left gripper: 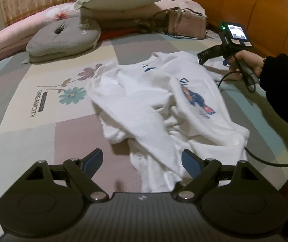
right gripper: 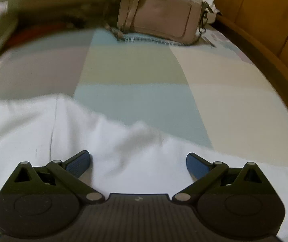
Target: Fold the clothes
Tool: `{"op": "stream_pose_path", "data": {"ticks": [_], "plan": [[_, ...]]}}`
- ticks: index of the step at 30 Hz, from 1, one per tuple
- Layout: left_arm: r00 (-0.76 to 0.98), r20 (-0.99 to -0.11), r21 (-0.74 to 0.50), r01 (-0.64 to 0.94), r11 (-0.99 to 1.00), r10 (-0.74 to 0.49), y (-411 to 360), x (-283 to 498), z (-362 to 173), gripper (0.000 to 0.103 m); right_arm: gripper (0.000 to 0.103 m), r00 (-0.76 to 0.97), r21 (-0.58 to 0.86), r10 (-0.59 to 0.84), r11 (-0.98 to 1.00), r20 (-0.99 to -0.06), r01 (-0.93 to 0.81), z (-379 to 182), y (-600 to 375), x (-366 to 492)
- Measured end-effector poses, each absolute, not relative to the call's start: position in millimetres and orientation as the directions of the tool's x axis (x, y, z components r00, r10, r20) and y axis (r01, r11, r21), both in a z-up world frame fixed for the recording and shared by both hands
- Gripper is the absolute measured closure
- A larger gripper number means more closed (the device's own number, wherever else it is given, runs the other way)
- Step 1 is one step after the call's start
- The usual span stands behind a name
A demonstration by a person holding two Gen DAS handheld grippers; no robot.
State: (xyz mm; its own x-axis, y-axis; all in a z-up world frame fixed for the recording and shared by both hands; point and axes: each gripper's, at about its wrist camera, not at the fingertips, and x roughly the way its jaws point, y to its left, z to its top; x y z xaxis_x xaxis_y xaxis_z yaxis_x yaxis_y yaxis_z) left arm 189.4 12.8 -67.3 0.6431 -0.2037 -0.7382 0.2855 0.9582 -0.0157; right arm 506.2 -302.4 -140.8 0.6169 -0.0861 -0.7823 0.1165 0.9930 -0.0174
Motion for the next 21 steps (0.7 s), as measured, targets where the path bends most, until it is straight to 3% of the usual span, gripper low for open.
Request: {"op": "stream_pose_path", "data": {"ticks": [7,21], "plan": [[0.645,-0.739,-0.026,0.261,0.965,-0.195,27.7,192.0,-71.0,0.017,0.000,0.633,0.022,-0.069,0.991,-0.771,0.135,-134.0,-307.5,526.7],[0.641,-0.716,-0.110,0.286,0.952,-0.276,25.8,180.9,-65.5,0.017,0.000,0.605,0.197,0.264,0.964,-0.751,-0.177,-81.2,-273.7,365.8]]}}
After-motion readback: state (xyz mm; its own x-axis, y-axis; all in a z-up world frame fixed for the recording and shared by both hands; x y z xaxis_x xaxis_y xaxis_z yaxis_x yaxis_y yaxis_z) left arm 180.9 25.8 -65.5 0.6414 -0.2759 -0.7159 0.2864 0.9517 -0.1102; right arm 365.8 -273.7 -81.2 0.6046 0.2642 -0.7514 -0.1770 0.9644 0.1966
